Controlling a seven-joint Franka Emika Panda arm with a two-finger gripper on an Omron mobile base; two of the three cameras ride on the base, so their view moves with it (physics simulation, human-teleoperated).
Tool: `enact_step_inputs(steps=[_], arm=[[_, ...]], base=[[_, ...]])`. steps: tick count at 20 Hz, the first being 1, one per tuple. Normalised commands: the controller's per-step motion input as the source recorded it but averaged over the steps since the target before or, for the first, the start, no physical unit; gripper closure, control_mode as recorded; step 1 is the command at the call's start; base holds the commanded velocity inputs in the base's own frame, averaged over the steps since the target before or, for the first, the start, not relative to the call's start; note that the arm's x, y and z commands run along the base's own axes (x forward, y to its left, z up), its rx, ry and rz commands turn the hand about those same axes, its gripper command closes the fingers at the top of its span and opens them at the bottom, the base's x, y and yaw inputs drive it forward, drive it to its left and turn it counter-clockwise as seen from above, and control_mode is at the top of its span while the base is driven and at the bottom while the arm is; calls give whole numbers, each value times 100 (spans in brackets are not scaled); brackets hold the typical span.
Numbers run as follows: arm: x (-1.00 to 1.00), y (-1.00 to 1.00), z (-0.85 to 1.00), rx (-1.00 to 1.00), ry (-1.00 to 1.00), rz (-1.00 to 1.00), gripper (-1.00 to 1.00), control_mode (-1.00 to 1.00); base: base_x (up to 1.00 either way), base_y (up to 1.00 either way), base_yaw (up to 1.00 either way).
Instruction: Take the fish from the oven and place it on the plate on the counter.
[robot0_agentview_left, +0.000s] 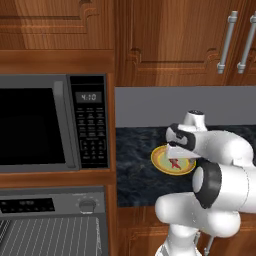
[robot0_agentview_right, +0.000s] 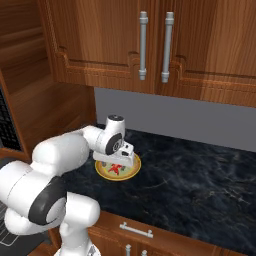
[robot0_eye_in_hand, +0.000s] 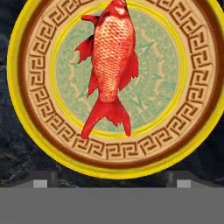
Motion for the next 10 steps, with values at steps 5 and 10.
enact_step_inputs(steps=[5, 10], arm=[[-91, 5, 51, 0, -4, 0, -100, -100], [-65, 1, 98, 0, 0, 0, -100, -100]], base=[[0, 0, 0], [0, 0, 0]])
